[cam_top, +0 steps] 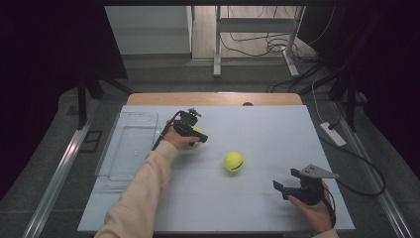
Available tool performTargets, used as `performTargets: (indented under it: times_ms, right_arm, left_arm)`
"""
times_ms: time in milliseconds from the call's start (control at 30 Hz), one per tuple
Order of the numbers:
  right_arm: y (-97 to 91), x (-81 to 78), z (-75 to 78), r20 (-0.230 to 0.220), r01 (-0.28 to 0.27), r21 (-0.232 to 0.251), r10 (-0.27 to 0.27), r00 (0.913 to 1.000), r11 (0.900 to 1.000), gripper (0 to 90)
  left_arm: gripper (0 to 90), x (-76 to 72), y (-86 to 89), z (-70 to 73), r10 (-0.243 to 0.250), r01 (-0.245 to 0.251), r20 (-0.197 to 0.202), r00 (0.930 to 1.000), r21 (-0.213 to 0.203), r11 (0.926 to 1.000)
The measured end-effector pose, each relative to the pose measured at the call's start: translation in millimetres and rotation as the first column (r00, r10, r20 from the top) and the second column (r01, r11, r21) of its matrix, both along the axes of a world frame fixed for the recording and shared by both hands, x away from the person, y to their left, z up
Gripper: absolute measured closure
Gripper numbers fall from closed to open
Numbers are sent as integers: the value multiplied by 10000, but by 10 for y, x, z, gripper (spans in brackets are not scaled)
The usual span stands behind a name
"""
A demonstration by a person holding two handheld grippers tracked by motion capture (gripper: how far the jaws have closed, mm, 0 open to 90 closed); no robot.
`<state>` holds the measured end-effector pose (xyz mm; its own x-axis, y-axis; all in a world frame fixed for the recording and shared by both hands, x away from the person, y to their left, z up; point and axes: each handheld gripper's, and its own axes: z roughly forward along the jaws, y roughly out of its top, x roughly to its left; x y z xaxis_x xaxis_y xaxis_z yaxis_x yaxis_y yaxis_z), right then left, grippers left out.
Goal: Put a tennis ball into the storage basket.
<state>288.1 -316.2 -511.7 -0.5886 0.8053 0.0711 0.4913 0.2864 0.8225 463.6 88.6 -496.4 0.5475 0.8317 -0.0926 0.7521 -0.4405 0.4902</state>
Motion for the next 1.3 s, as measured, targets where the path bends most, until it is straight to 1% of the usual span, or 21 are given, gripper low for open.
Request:
performTargets:
  times_ms: [67,167,200,233,400,500,633,833,1067,1233,1300]
  right_arm:
    - [0,1,-1,-4,-9,10,9,10000,10000,128]
    - [-1,1,-1,-10,8,-13,-8,10000,10000,128]
    - [-1,1,-2,-10,10,-13,-10,10000,10000,128]
    - [-1,1,-2,-11,13,-14,-13,10000,10000,128]
    - [-1,-1,-2,0,4,5,-4,10000,10000,129]
    - [-2,-1,0,-1,40,-11,-40,10000,10000,129]
    - [-5,-1,1,3,31,18,-31,10000,10000,129]
    - [-7,-3,3,16,45,33,-45,10000,10000,130]
    - [-5,-4,4,18,54,31,-54,10000,10000,130]
    - [-3,-5,3,21,48,-2,-48,10000,10000,131]
    - [-2,-5,3,20,54,-1,-54,10000,10000,131]
  left_arm:
    - [113,6,3,-5,81,-81,-29,10000,39,10000]
    - [177,9,16,-3,192,-191,-19,9998,187,9996]
    - [208,7,23,4,262,-263,20,9997,258,9993]
    - [258,5,40,15,357,-357,17,9994,194,9992]
    - [270,-1,42,24,282,-283,36,9996,247,9993]
    - [274,-13,36,42,205,-206,87,9998,148,9997]
    - [274,-39,54,102,188,-190,286,9994,58,9998]
    - [274,-79,146,196,255,-248,518,9983,-147,9996]
    - [274,-145,209,289,176,-144,874,9960,-367,9992]
    - [274,-208,237,335,134,-77,1127,9935,-507,9987]
    - [274,-216,243,340,162,-97,1165,9931,-559,9984]
